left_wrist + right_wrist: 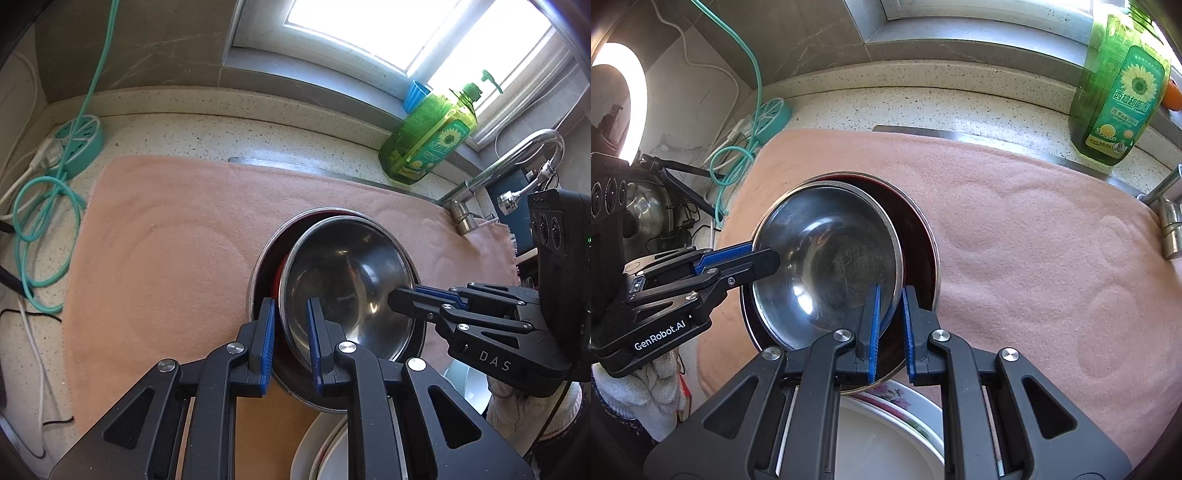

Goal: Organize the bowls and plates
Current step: 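Lower the red-outside bowl into the steel bowl and open both grippers, then move both grippers to the pale blue ceramic bowl beside the plates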

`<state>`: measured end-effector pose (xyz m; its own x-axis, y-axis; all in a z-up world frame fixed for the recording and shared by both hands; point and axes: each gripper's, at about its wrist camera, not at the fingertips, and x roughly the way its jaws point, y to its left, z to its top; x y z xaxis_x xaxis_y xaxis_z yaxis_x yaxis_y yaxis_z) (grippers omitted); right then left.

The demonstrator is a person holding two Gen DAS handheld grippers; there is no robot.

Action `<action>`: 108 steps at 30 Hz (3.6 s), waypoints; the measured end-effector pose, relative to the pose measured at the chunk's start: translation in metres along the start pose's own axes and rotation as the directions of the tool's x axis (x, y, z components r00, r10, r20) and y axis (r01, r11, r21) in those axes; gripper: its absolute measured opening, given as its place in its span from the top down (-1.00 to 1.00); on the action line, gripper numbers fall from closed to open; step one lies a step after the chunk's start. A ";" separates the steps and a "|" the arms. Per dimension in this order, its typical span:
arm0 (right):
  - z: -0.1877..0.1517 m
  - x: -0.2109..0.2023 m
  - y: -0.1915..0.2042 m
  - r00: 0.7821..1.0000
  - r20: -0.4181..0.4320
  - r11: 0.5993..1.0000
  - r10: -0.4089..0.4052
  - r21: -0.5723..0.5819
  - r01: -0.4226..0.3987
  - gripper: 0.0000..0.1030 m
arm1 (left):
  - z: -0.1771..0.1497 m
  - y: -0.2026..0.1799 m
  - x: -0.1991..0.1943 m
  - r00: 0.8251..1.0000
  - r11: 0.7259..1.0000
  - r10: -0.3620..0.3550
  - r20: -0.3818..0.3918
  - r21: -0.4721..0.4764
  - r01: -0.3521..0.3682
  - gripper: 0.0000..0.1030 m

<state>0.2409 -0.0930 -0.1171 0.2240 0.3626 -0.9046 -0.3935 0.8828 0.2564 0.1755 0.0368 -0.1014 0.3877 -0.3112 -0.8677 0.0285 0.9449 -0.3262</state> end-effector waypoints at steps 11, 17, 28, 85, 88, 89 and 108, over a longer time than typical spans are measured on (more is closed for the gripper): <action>0.005 0.001 0.006 0.999 -0.015 0.999 -0.032 -0.035 0.031 0.73 | 0.002 -0.004 0.006 1.000 0.999 0.019 -0.021 0.026 -0.018 0.71; 0.006 0.002 0.008 0.999 -0.021 0.998 -0.039 -0.051 0.038 0.65 | 0.003 -0.004 0.009 0.999 0.999 0.020 -0.032 0.030 -0.019 0.71; 0.007 0.004 0.014 0.999 -0.034 0.997 -0.035 -0.069 0.033 0.25 | 0.003 -0.005 0.010 0.999 0.999 0.021 -0.042 0.035 -0.020 0.71; -0.062 -0.132 -0.050 0.976 0.215 0.997 -0.014 0.080 -0.003 -0.64 | -0.039 -0.053 -0.059 0.991 0.994 -0.103 0.089 0.035 0.101 0.08; -0.073 -0.142 -0.062 0.974 0.225 0.995 -0.020 0.104 -0.004 -0.64 | -0.046 -0.064 -0.059 0.987 0.991 -0.133 0.086 0.041 0.130 0.08; -0.077 -0.145 -0.066 0.973 0.228 0.994 -0.026 0.111 0.000 -0.64 | -0.048 -0.068 -0.058 0.986 0.989 -0.145 0.082 0.043 0.142 0.08; -0.171 -0.151 -0.151 0.975 0.202 0.945 -0.092 0.328 0.021 -0.64 | -0.090 -0.154 -0.013 0.970 0.950 -0.234 -0.067 0.193 0.243 0.08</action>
<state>0.1138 -0.3325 -0.0774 0.4345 0.3329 -0.8369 -0.0749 0.9393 0.3347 0.0833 -0.1140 -0.0739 0.3072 -0.5302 -0.7902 0.2997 0.8421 -0.4485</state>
